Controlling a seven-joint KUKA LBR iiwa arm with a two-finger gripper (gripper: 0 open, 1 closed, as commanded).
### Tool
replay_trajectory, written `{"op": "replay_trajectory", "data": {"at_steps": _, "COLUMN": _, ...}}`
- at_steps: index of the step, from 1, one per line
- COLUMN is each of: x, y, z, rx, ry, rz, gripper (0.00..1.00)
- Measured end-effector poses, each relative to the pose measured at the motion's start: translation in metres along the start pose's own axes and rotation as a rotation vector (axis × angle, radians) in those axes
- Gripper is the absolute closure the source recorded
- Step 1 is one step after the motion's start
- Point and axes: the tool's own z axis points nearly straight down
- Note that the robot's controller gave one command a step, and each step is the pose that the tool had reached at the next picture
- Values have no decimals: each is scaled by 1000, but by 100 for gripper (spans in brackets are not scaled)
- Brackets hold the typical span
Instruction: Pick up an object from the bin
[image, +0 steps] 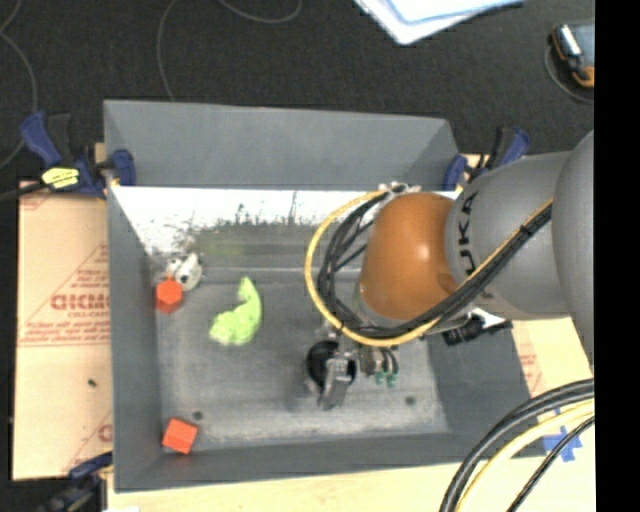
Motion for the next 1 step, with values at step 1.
{"op": "replay_trajectory", "data": {"at_steps": 1, "x": 1, "y": 0, "z": -4, "rx": 1, "ry": 5, "rz": -1, "gripper": 100}}
